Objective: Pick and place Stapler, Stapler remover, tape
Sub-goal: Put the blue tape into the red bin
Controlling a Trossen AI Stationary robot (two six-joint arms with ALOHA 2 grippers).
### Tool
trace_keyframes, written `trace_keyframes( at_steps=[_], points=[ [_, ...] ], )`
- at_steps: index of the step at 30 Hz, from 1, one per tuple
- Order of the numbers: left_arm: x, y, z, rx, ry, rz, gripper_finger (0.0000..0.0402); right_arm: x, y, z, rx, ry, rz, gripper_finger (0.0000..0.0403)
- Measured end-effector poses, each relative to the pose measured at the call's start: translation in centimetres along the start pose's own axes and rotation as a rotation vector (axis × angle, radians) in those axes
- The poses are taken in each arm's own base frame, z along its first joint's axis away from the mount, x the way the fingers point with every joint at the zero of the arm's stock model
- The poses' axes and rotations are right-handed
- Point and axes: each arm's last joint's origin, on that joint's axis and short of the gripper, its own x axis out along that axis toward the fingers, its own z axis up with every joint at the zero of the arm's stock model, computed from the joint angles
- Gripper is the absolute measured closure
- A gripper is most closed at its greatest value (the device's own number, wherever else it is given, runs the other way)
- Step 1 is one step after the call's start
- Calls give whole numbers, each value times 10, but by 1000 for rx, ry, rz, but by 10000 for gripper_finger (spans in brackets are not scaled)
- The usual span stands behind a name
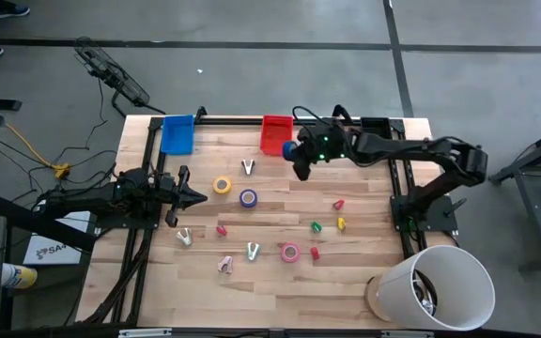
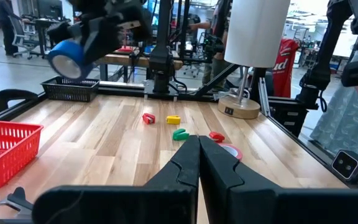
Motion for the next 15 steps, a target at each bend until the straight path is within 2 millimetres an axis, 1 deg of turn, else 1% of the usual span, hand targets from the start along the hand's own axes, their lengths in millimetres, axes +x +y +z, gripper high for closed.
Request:
trace_keyframes(
  at_steps=[3,8,11,15],
  points=[
    [0,0,0,0,0,0,401,10,-11,9,77,-4,-41,372],
    [0,0,0,0,0,0,401,26,-26,32,207,17,-128,372],
    [0,0,0,0,0,0,401,37,-36,44,278,57,-179,372],
    [0,0,0,0,0,0,401,55,-46,55,343,127,-238,372]
  ],
)
